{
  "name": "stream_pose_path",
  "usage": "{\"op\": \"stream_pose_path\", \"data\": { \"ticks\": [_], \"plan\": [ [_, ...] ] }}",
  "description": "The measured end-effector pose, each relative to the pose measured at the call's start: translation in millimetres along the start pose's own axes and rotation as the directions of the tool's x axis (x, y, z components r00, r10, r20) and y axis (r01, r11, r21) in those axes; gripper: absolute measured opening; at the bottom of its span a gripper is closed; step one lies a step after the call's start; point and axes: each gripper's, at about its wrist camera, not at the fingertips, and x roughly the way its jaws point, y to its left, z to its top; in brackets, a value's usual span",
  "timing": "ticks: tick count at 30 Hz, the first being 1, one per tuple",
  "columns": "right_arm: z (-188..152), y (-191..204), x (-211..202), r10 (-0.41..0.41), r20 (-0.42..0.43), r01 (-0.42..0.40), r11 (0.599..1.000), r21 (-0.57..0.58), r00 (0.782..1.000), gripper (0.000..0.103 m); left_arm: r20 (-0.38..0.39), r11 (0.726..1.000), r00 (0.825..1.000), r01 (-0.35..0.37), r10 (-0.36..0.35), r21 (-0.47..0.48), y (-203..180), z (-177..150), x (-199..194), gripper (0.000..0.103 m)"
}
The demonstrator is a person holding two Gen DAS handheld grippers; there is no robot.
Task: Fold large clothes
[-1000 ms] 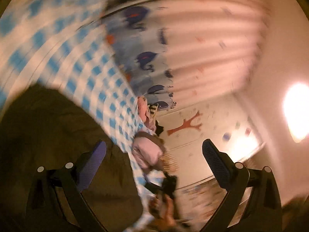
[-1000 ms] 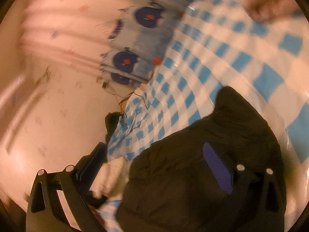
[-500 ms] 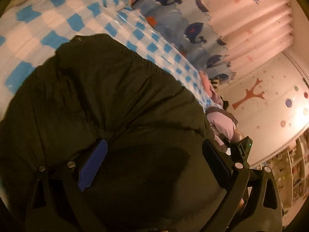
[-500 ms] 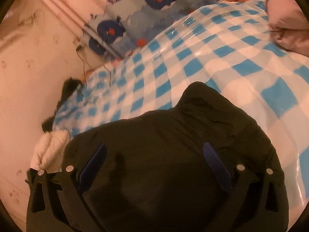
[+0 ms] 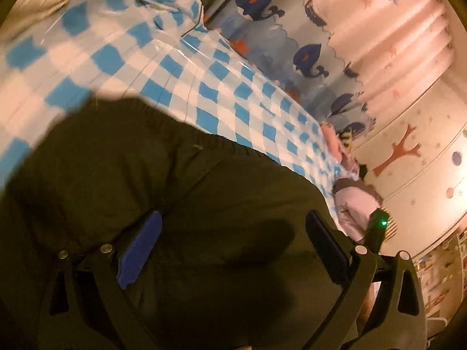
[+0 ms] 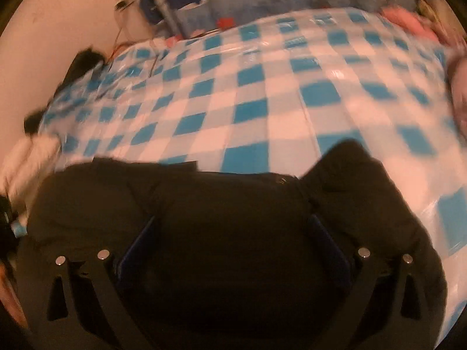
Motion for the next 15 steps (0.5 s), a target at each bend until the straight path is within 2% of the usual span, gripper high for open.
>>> {"op": "stream_pose_path", "data": {
  "ticks": [4, 6, 7, 8, 11, 12, 15],
  "plan": [
    [0.1, -2.0, 14.2, -0.01, -0.068, 0.01, 1.0, -0.001, 0.998, 0.096, -0.05, 0.998, 0.997, -0.06, 0.061, 0.037, -1.0, -4.8, 11.8, 0.095],
    [3.2, -0.2, 8.7, -0.042, -0.11, 0.041, 0.999, -0.005, 0.993, 0.096, -0.075, 0.995, 0.993, -0.093, 0.094, 0.022, -4.9, -2.0, 2.9, 0.095],
    [3.5, 2.1, -7.4, -0.042, -0.098, 0.042, 0.999, 0.007, 0.994, 0.096, -0.063, 0.998, 0.996, -0.069, 0.068, -0.006, -5.4, -1.3, -10.7, 0.095],
    [1.8, 4.7, -23.0, -0.009, -0.069, 0.011, 1.0, 0.017, 0.998, 0.096, -0.037, 0.999, 0.999, -0.034, 0.033, -0.036, -6.5, -1.5, -33.2, 0.095],
    [-10.9, 22.8, -84.9, 0.133, 0.001, -0.133, 0.991, -0.016, 0.991, 0.096, 0.007, 0.998, 1.0, 0.012, -0.012, -0.067, -6.6, -7.2, -97.4, 0.095],
    [-20.9, 30.6, -109.5, 0.173, 0.023, -0.172, 0.984, -0.045, 0.985, 0.096, 0.016, 0.997, 1.0, 0.01, -0.009, -0.077, -4.6, -10.7, -114.6, 0.095],
    [-49.2, 45.7, -148.4, 0.203, 0.016, -0.201, 0.974, -0.101, 0.979, 0.096, 0.013, 0.988, 1.0, -0.021, 0.024, -0.155, 15.7, -32.9, -168.8, 0.095]
  ]
}}
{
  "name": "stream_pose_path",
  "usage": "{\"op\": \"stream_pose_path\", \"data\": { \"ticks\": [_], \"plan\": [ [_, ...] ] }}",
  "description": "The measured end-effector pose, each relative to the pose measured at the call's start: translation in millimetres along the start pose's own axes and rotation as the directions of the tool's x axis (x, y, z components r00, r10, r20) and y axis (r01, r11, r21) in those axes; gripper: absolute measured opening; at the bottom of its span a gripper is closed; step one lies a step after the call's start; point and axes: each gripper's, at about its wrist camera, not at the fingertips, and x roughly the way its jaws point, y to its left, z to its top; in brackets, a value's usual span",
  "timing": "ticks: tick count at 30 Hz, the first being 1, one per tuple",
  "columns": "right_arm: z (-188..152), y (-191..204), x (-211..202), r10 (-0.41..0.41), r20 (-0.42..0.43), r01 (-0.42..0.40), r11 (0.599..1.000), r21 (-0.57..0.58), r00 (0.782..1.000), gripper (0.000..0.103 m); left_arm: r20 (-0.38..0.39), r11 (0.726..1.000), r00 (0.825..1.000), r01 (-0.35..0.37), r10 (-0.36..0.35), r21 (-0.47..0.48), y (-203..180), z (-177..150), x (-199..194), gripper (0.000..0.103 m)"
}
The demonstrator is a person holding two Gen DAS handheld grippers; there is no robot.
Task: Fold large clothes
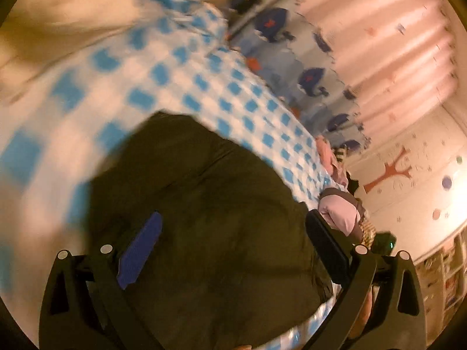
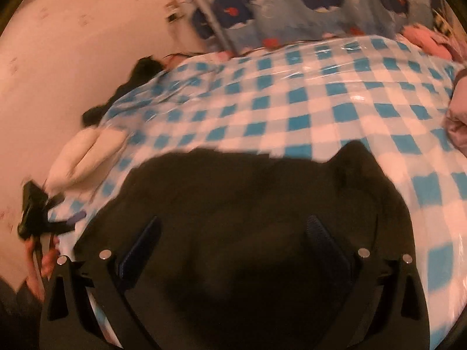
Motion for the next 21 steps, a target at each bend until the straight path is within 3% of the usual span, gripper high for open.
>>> {"op": "stream_pose_path", "data": {
  "ticks": [5, 9, 11, 13, 16, 19, 21],
  "plan": [
    [-52.3, 12.9, -24.3, 0.1, -0.062, -0.096, 0.993, 0.067, 0.993, 0.096, -0.033, 0.978, 0.999, 0.007, -0.015, -0.211, 51.5, -51.1, -47.2, 0.095],
    [-89.0, 24.3, -32.0, 0.207, -0.09, -0.188, 0.965, 0.183, 0.974, 0.096, -0.07, 0.914, 0.993, 0.064, -0.1, -0.401, 75.9, -97.2, -37.9, 0.095],
    [-102.5, 51.3, -37.1, 0.218, -0.127, -0.204, 0.973, 0.112, 0.968, 0.096, -0.087, 0.888, 0.989, 0.07, -0.123, -0.453, 76.0, -111.2, -23.3, 0.095],
    [-113.7, 80.3, -39.4, 0.211, -0.168, -0.21, 0.977, 0.022, 0.963, 0.096, -0.108, 0.875, 0.983, 0.08, -0.149, -0.477, 70.2, -121.0, -6.4, 0.095],
    [-124.5, 100.7, -28.1, 0.254, -0.249, -0.253, 0.967, 0.034, 0.935, 0.096, -0.135, 0.863, 0.974, 0.093, -0.182, -0.497, 58.3, -133.7, 18.0, 0.095],
    [-131.7, 116.4, -8.3, 0.235, -0.314, -0.24, 0.971, 0.025, 0.92, 0.096, -0.158, 0.885, 0.975, 0.066, -0.154, -0.461, 43.9, -140.8, 39.1, 0.095],
    [-131.2, 128.7, -4.3, 0.256, -0.294, -0.263, 0.965, 0.017, 0.921, 0.096, -0.165, 0.887, 0.976, 0.051, -0.141, -0.459, 42.3, -144.7, 50.3, 0.095]
  ]
}}
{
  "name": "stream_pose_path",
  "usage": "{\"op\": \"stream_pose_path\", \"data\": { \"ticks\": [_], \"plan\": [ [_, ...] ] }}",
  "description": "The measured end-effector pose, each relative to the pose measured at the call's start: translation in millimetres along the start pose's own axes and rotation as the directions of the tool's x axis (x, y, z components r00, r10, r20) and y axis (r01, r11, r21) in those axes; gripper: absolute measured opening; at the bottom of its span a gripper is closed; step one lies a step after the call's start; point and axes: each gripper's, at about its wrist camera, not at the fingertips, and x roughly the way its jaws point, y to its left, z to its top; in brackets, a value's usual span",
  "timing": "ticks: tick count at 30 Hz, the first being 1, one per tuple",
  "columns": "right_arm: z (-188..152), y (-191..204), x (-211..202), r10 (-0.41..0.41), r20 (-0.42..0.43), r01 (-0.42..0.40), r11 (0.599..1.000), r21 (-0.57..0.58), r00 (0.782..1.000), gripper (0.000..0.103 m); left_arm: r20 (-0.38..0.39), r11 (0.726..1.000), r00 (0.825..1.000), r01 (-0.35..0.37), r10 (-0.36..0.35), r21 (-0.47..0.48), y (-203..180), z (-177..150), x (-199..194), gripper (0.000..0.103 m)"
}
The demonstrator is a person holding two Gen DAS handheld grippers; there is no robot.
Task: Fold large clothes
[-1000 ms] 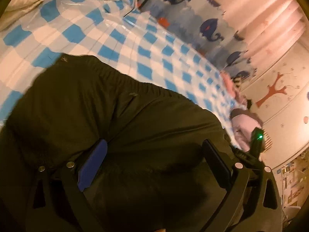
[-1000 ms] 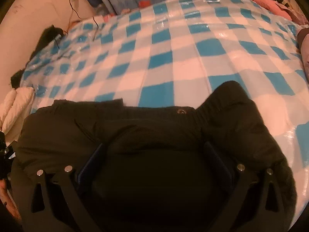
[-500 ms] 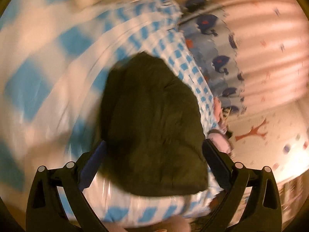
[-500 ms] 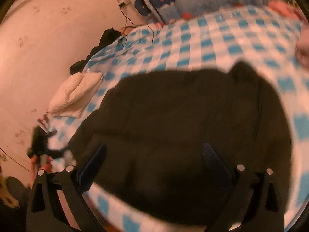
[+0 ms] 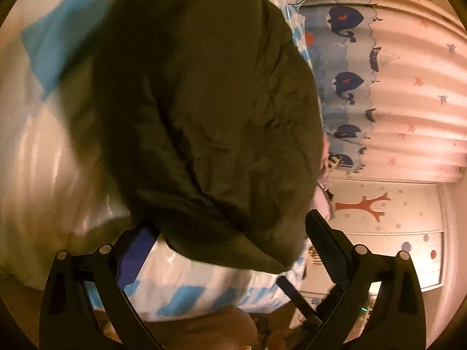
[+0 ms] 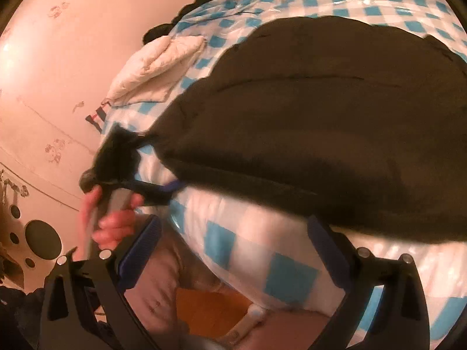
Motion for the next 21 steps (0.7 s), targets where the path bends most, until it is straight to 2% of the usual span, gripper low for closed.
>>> {"op": "stream_pose_path", "data": {
  "ticks": [4, 5, 7, 8, 9, 10, 11, 12, 13, 15, 17, 18, 21],
  "plan": [
    [12.8, 11.9, -8.4, 0.052, 0.107, -0.053, 0.999, 0.001, 0.993, 0.096, 0.013, 1.0, 1.0, -0.005, 0.005, -0.003, 1.1, -0.4, 7.0, 0.095],
    [18.8, 12.5, -9.5, 0.048, 0.121, -0.048, 0.999, 0.002, 0.992, 0.096, 0.034, 1.0, 0.999, 0.015, -0.015, -0.008, -0.3, -0.7, 5.7, 0.095],
    [26.5, 14.1, -5.3, 0.086, 0.089, -0.087, 0.996, 0.004, 0.992, 0.096, 0.09, 0.995, 0.992, 0.094, -0.092, -0.019, -1.5, -0.6, -3.5, 0.095],
    [27.7, 23.7, 1.0, 0.084, 0.05, -0.083, 0.996, -0.034, 0.995, 0.096, 0.103, 0.993, 0.988, 0.118, -0.117, -0.004, -6.3, -1.4, -6.9, 0.095],
    [25.3, 35.5, 5.0, 0.027, 0.038, -0.024, 0.995, -0.099, 0.999, 0.096, 0.099, 0.993, 0.988, 0.114, -0.115, 0.018, -11.1, 0.7, -8.2, 0.095],
    [18.9, 58.2, 15.7, -0.074, 0.024, 0.077, 0.967, -0.241, 0.997, 0.096, 0.091, 0.992, 0.988, 0.12, -0.123, 0.039, -15.8, 0.3, -8.4, 0.095],
    [12.7, 70.9, 25.2, -0.111, 0.006, 0.107, 0.94, -0.323, 0.994, 0.096, 0.08, 0.991, 0.989, 0.122, -0.127, 0.058, -20.6, 0.5, -8.1, 0.095],
    [4.1, 81.3, 37.2, -0.137, -0.02, 0.117, 0.907, -0.406, 0.99, 0.096, 0.065, 0.99, 0.99, 0.116, -0.122, 0.079, -26.0, 1.5, -7.6, 0.095],
    [-4.3, 89.0, 54.6, -0.129, -0.09, 0.074, 0.889, -0.452, 0.988, 0.096, 0.049, 0.989, 0.991, 0.116, -0.121, 0.096, -30.9, 2.7, -7.3, 0.095],
    [-11.7, 89.3, 76.4, -0.067, -0.17, -0.014, 0.9, -0.435, 0.983, 0.096, 0.004, 0.982, 0.993, 0.119, -0.121, 0.145, -43.7, 5.7, -7.0, 0.095],
    [-6.7, 82.3, 94.7, -0.023, -0.18, -0.05, 0.917, -0.395, 0.983, 0.096, -0.037, 0.975, 0.994, 0.109, -0.104, 0.194, -55.2, 8.1, -6.3, 0.095],
    [-2.3, 77.7, 99.3, -0.008, -0.166, -0.055, 0.927, -0.37, 0.986, 0.096, -0.051, 0.972, 0.994, 0.109, -0.1, 0.208, -58.0, 11.7, -8.7, 0.095],
    [25.1, 54.3, 98.7, 0.099, -0.036, -0.104, 0.969, -0.225, 0.994, 0.096, -0.083, 0.972, 0.994, 0.094, -0.077, 0.217, -57.3, 13.6, -9.4, 0.095]
  ]
}}
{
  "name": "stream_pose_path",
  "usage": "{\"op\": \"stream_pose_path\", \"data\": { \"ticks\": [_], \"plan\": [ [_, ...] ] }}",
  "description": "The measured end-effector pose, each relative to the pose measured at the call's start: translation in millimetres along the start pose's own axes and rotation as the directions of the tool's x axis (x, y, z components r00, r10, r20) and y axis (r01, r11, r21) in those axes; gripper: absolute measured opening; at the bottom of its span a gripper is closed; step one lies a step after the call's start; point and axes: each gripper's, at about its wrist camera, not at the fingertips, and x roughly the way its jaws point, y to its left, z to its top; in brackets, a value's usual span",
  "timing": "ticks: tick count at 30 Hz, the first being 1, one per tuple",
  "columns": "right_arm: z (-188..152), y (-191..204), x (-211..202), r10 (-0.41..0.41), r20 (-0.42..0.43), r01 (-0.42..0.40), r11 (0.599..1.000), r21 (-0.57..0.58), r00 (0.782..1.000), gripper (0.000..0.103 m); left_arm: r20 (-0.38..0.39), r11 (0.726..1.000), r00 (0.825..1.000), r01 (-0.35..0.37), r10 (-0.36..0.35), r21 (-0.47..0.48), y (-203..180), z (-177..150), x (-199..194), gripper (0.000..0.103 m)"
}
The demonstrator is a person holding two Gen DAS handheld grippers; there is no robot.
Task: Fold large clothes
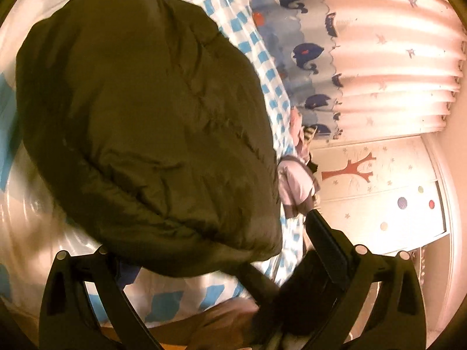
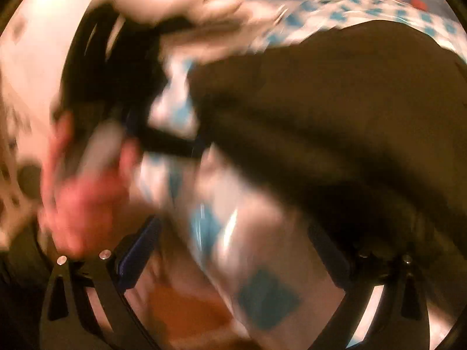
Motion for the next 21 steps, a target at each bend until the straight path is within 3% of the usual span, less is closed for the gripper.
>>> {"op": "stream_pose_path", "data": {
  "ticks": [4, 7, 10, 18, 21],
  "plan": [
    [15.6, -14.9, -21.8, 0.055, 0.157, -0.069, 0.994, 0.088, 0.986, 0.096, -0.008, 0.999, 1.0, 0.011, -0.011, -0.049, 18.3, -8.5, 0.8, 0.095],
    [18.4, -15.3, -28.2, 0.059, 0.17, -0.071, 0.995, 0.066, 0.984, 0.096, 0.028, 0.994, 0.999, 0.045, -0.042, -0.096, 32.1, -11.8, 2.2, 0.095],
    [18.1, -17.0, -25.4, 0.054, 0.148, -0.063, 0.996, 0.056, 0.987, 0.096, 0.112, 0.986, 0.992, 0.078, -0.062, -0.147, 40.1, -4.3, 5.2, 0.095],
    [2.6, -0.9, -34.7, 0.067, 0.073, -0.067, 0.998, -0.004, 0.995, 0.096, 0.198, 0.964, 0.976, -0.035, 0.089, -0.262, 54.0, 19.6, 26.6, 0.095],
    [7.9, 4.6, -88.4, 0.028, 0.197, -0.015, 0.998, -0.068, 0.98, 0.096, 0.223, 0.967, 0.968, -0.061, 0.118, -0.248, 50.8, 21.9, 27.7, 0.095]
  ]
}}
